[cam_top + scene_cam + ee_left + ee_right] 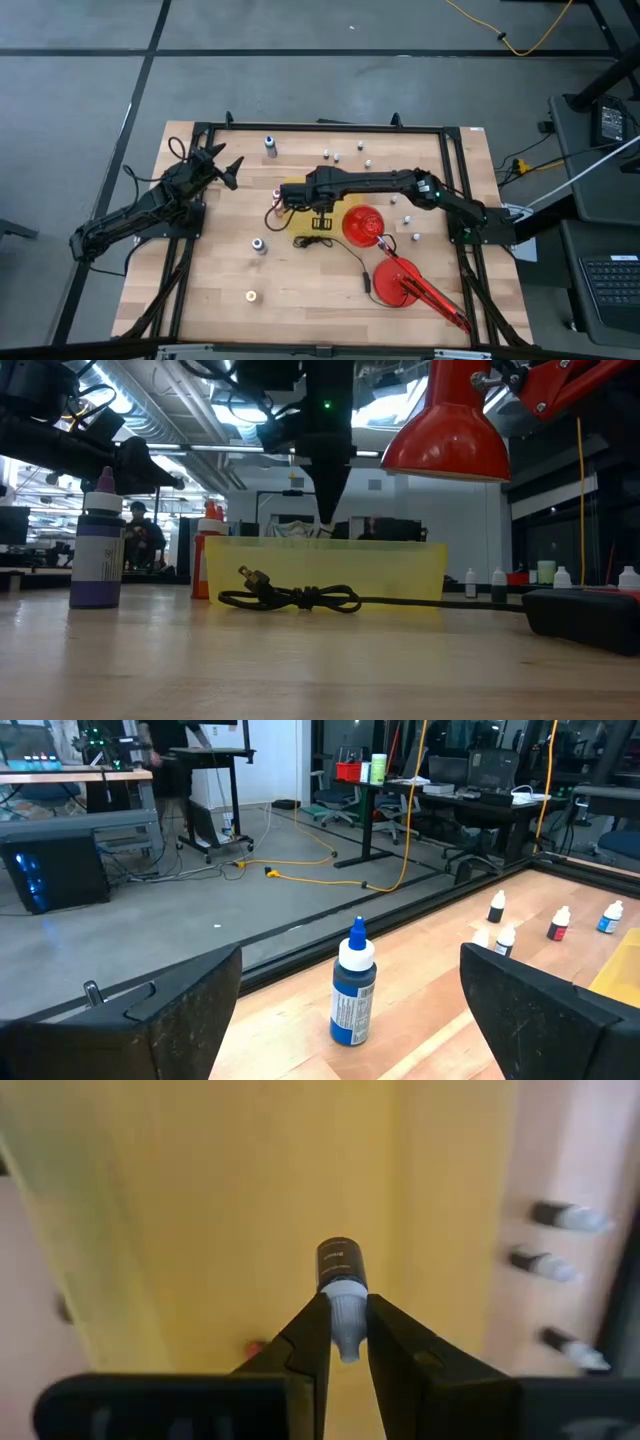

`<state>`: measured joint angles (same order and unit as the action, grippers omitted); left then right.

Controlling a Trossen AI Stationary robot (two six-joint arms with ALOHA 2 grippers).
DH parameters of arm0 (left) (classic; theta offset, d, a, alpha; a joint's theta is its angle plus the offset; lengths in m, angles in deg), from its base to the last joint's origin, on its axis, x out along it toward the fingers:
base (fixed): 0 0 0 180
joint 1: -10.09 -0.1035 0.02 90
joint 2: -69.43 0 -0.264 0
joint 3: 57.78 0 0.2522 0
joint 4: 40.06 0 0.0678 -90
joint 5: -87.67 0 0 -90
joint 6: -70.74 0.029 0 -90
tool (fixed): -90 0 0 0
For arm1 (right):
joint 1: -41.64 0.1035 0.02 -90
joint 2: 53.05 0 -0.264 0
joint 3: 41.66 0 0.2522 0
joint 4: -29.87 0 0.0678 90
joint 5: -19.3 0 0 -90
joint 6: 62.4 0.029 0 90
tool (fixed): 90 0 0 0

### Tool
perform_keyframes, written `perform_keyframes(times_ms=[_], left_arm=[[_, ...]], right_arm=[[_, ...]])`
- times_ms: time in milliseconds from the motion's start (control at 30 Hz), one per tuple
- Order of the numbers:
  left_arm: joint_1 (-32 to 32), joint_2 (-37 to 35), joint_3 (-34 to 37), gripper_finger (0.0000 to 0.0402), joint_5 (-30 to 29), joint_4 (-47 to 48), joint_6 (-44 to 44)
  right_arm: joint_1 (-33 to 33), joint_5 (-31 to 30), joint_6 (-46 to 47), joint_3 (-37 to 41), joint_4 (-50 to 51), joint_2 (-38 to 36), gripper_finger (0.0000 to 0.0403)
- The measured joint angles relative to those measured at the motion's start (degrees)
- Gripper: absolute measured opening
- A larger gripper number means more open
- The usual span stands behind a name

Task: Pick & Place food coloring
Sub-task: Put the bottom small brown food coloring bottle into the yellow container

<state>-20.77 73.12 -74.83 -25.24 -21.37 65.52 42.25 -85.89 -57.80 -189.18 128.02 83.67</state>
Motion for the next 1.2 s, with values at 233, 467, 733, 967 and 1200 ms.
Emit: perform_keyframes(times_ms=[233,467,733,967,1200], left_arm=[[-0.01,0.01,-0.01,0.0363,0.01,0.0,0.0],[-0.01,0.01,0.0,0.0364,0.01,0.0,0.0],[0.01,0.01,0.0,0.0365,0.01,0.0,0.0],[0.0,0.01,-0.01,0.0364,0.01,0.0,0.0],[-0.01,0.0,0.0,0.0364,0.01,0.0,0.0]], right_arm=[[-2.39,3.9,3.31,3.61,-1.13,-0.02,0.0062],[-2.71,6.49,6.43,7.62,-1.67,0.02,0.0062],[-2.71,9.4,10.31,7.65,-1.03,0.02,0.0062],[-2.66,10.94,10.8,10.49,0.03,0.07,0.0062],[-2.6,12.37,10.86,12.31,0.45,0.07,0.0062]])
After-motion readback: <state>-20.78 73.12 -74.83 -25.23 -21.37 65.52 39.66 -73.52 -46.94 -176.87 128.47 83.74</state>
